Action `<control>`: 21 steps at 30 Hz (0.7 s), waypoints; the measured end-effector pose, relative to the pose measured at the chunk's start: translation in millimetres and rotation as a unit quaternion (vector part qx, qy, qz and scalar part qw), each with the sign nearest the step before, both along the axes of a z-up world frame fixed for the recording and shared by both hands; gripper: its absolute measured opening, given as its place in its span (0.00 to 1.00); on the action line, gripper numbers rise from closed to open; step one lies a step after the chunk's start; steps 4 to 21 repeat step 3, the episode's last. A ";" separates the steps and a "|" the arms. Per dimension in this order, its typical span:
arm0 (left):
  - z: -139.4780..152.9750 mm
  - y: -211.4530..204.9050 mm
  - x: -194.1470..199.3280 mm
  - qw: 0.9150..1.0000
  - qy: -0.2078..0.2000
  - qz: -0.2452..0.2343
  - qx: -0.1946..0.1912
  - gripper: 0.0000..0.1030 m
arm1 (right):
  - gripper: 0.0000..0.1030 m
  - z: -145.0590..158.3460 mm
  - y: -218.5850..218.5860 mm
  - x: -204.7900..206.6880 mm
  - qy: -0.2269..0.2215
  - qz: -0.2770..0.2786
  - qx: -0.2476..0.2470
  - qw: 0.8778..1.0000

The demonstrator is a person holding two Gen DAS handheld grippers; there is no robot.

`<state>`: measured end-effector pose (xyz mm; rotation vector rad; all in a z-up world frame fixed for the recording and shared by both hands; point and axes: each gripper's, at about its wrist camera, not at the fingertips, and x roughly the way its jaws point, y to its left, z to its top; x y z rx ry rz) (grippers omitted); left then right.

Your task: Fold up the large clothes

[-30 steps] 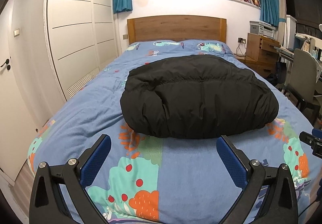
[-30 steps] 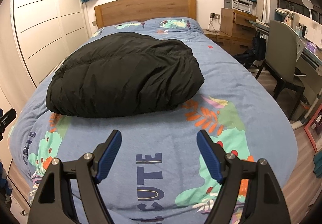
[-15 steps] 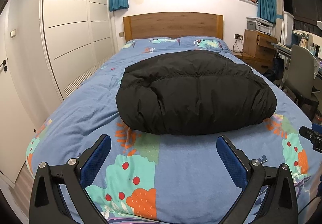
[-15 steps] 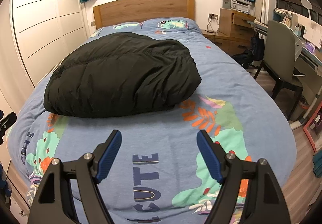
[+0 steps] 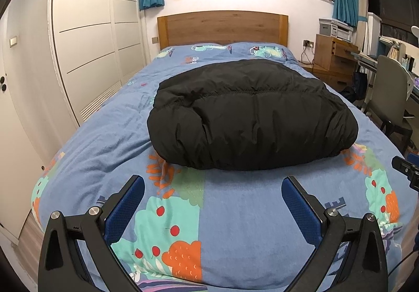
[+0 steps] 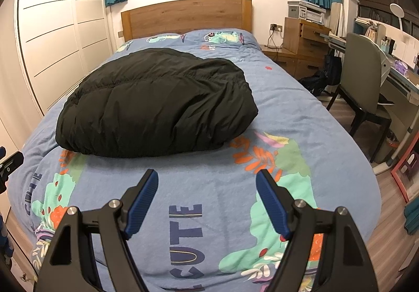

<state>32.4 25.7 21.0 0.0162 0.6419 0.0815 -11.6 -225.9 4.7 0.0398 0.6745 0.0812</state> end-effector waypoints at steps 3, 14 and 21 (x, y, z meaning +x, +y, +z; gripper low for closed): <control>-1.2 0.6 0.9 1.000 0.002 0.000 -0.002 0.99 | 0.74 1.6 -0.8 -0.3 -0.003 -0.001 -0.003 1.000; -1.2 0.6 0.9 1.000 0.002 0.000 -0.002 0.99 | 0.74 1.6 -0.8 -0.3 -0.003 -0.001 -0.003 1.000; -1.2 0.6 0.9 1.000 0.002 0.000 -0.002 0.99 | 0.74 1.6 -0.8 -0.3 -0.003 -0.001 -0.003 1.000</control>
